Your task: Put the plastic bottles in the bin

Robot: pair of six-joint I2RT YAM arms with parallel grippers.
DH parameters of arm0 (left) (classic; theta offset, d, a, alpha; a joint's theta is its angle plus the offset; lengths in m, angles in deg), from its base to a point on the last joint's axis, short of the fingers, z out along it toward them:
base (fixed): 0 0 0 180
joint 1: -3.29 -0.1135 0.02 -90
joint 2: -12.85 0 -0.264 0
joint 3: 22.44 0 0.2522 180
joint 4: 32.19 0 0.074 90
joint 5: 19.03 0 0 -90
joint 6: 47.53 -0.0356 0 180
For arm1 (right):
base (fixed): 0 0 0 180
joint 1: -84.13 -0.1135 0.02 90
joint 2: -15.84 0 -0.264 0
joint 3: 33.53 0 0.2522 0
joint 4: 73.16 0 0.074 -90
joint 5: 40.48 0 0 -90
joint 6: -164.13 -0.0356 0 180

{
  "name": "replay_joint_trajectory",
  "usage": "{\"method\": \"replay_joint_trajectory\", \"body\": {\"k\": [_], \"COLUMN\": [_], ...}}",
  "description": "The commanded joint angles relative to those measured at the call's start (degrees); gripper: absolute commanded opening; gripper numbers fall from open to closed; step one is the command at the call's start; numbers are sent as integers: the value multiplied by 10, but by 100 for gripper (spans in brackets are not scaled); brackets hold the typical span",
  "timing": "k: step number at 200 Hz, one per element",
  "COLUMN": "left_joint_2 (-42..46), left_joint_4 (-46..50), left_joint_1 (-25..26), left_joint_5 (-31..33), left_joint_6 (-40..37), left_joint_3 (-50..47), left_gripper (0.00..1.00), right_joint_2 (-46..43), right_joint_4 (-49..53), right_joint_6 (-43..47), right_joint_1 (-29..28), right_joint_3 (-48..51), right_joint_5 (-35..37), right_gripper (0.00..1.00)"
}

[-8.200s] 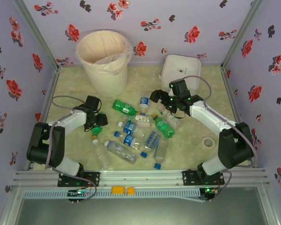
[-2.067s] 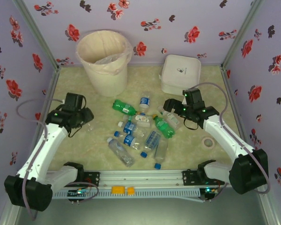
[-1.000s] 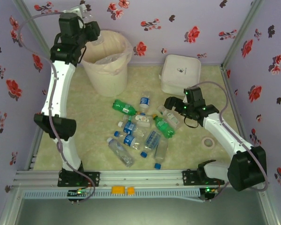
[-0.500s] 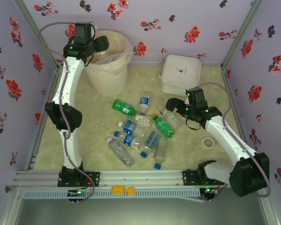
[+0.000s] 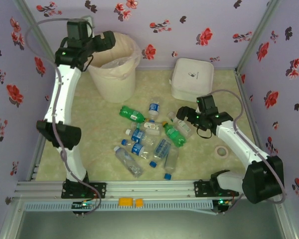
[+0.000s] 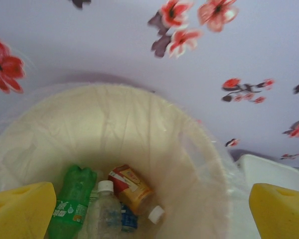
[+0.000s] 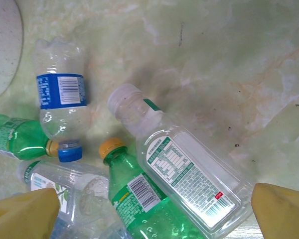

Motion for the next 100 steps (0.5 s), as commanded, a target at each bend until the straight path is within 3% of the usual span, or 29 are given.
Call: {"method": "replay_joint_trajectory", "body": {"k": [1,50,100], "left_joint_2": [79,240,331], "left_joint_4": [-56,-174,-373], "left_joint_1": [17,84,162], "left_joint_5": [-42,-84,-86], "left_joint_6": [-9,12,190], "left_joint_3": [-69,-351,-655], "left_gripper": [100,100,100], "right_joint_2": [16,55,108], "right_joint_4": [8,37,110], "right_joint_6": [-8,16,154], "right_joint_1": [3,2,2], "right_joint_3": [-14,-21,-81], "right_joint_5": [8,-11,13], "right_gripper": [100,99,90]}}
